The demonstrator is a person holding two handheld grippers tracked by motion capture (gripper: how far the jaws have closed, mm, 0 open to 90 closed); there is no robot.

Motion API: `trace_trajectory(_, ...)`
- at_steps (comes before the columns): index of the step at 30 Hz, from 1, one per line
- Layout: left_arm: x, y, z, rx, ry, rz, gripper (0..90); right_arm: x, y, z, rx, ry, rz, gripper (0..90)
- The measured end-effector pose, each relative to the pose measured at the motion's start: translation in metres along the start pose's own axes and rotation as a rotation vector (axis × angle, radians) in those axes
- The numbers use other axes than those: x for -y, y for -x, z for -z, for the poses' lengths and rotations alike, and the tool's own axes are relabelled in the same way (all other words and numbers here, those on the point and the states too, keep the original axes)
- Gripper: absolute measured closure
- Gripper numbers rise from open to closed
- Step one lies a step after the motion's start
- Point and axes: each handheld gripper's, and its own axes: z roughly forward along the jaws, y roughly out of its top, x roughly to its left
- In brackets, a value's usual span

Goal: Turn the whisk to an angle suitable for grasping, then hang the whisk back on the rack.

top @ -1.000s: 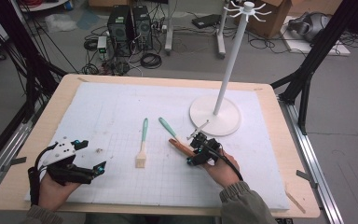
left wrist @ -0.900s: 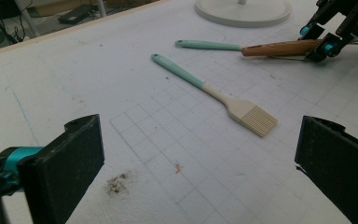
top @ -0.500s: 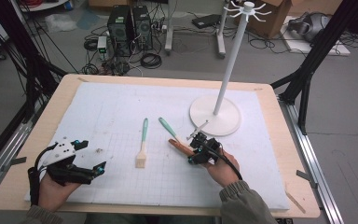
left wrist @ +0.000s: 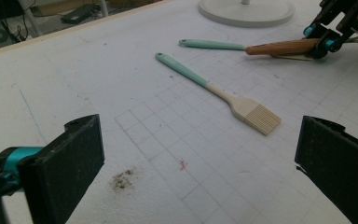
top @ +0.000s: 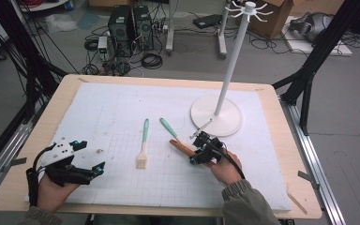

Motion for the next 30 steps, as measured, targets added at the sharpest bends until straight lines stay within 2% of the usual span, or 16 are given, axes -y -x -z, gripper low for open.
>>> trace_trajectory(13,0.000,0.000,0.001,-0.004,0.002,0.002,1.7,0.001,0.002,0.000,-0.017,0.011,0.005,69.4)
trace_trajectory(18,0.001,-0.002,0.000,-0.005,-0.002,0.005,1.7,0.002,-0.001,0.005,-0.032,0.025,0.025,69.5)
trace_trajectory(22,0.000,-0.001,0.001,-0.006,0.001,0.002,1.7,0.003,-0.002,0.009,-0.044,0.038,0.023,69.5)
trace_trajectory(30,0.001,-0.001,0.001,-0.005,0.003,0.005,1.7,0.003,-0.006,0.024,-0.042,0.077,0.043,69.5)
